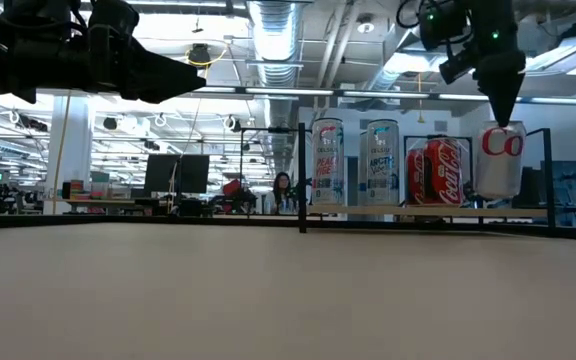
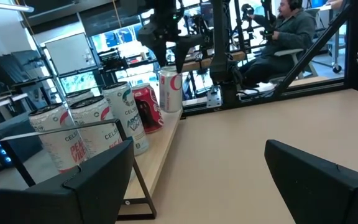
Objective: Place canned beverage on shelf
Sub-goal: Put the bottom silver soda can on the shelf
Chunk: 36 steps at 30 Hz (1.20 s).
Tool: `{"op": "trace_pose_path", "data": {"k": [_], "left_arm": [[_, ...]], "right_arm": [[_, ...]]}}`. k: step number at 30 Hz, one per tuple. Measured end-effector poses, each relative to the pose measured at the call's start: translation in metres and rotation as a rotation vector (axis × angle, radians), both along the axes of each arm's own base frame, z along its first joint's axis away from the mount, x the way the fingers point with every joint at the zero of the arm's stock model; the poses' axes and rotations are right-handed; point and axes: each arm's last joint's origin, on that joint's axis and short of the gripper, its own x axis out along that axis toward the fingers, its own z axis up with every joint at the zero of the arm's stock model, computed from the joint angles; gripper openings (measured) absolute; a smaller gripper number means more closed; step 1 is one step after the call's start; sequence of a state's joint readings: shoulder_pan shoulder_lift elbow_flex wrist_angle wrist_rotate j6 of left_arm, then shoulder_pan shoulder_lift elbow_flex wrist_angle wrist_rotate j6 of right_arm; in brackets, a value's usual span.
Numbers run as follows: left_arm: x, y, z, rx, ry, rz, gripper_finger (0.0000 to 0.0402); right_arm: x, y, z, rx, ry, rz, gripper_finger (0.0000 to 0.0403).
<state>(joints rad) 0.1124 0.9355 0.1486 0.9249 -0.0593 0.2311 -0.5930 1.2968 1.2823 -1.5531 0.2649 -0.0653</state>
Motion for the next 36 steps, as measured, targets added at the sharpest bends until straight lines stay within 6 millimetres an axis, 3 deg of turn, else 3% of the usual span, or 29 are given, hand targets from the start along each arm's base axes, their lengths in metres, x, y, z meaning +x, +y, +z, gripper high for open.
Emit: {"op": "trace_pose_path", "data": {"k": [7,17,29,36], "left_arm": [[0.0,0.0,0.0,0.0,0.0,0.0,0.0351],[0.0,0.0,0.0,0.001,0.0,0.0,0.0351],[0.0,0.0,0.0,0.001,0.0,0.0,0.0351],[0.0,0.0,0.0,0.002,0.0,0.0,0.0351]], "right_arm": [[-0.008,-0.014,0.0,-0.007,-0.01,-0.034,0.0272],[-0.014,-0.024,0.0,-0.019,-0.025,-0.075,0.0321],[-0.018,-0.025,0.003,-0.011,-0.014,-0.099,0.0315],[-0.012,-0.005,0.015,-0.015,-0.083,-0.142,0.0269]]}}
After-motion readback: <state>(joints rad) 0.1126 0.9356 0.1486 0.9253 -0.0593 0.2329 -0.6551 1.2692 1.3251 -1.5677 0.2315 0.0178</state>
